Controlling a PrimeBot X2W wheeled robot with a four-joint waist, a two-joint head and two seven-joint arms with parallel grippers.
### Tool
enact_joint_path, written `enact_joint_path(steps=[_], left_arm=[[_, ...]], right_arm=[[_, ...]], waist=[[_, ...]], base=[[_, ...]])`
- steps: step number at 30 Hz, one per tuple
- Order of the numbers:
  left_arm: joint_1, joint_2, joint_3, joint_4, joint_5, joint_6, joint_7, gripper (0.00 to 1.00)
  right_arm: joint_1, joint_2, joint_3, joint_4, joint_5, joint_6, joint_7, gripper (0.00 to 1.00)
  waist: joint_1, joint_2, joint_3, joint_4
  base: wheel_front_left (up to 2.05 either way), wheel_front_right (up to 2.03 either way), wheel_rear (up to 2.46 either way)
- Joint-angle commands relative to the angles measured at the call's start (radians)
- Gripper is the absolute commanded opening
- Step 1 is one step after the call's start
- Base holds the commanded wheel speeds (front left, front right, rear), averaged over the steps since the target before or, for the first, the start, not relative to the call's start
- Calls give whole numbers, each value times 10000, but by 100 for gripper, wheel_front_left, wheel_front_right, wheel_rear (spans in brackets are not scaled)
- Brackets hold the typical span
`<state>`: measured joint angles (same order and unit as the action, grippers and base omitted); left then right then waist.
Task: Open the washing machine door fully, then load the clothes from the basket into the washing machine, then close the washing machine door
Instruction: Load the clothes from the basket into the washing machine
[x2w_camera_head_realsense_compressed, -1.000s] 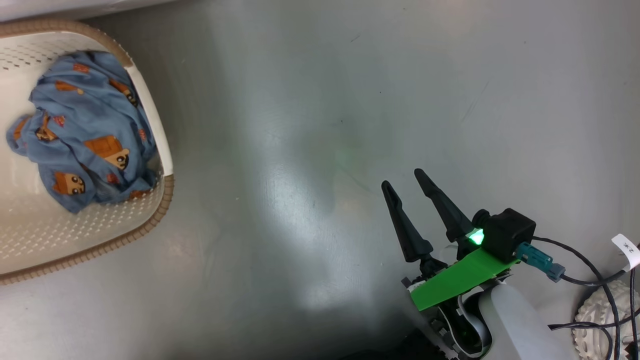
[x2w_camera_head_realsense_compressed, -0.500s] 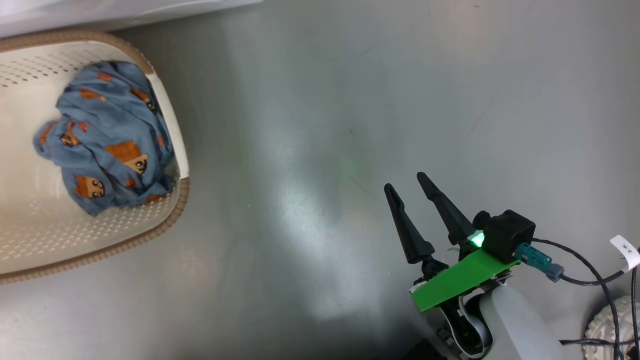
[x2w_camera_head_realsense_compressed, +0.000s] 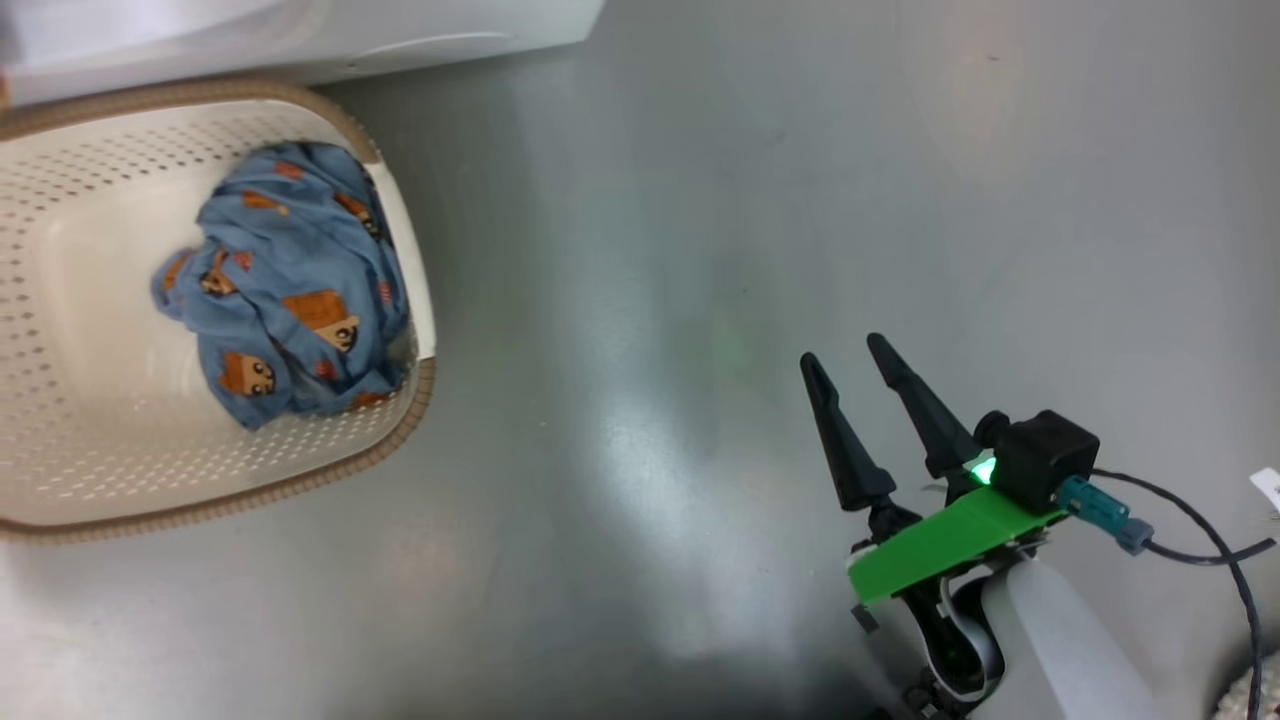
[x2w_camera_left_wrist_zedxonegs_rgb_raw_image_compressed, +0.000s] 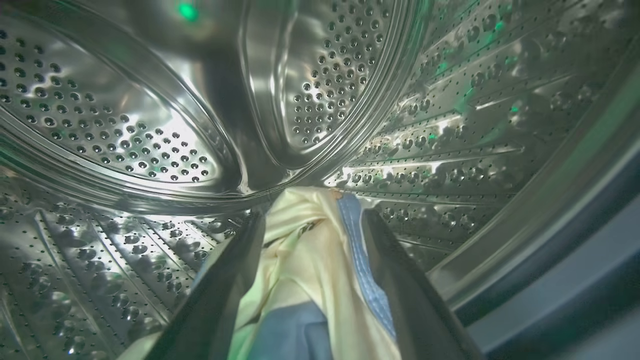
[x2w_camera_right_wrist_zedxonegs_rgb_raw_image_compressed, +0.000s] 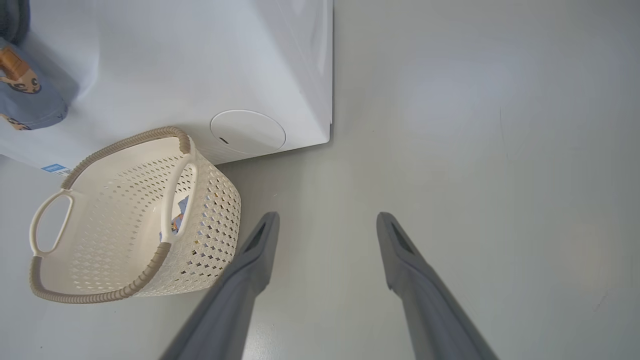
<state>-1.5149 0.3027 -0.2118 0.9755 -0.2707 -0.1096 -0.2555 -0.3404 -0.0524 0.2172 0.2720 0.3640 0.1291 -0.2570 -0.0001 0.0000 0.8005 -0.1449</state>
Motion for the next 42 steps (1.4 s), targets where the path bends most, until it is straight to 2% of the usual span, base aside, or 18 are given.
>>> enact_joint_path(steps=[1, 15, 28, 42], left_arm=[[153, 389, 166, -389, -113, 52, -54, 100], [2422, 122, 829, -3042, -404, -80, -61, 100], [4955, -220, 1853, -5656, -347, 11, -62, 100], [8160, -1252, 3753, -8044, -150, 36, -62, 100]], right_arm=[[121, 22, 190, -118, -40, 16, -48, 100], [59, 22, -22, 25, -107, 16, -48, 100], [157, 22, -121, 98, -101, 16, -48, 100], [145, 22, -56, 216, -127, 16, -48, 100]], waist=[[1, 0, -97, 161], [1, 0, -510, 719], [1, 0, -881, 937], [1, 0, -1194, 1046]], base=[[0, 0, 0], [0, 0, 0], [0, 0, 0], [0, 0, 0]])
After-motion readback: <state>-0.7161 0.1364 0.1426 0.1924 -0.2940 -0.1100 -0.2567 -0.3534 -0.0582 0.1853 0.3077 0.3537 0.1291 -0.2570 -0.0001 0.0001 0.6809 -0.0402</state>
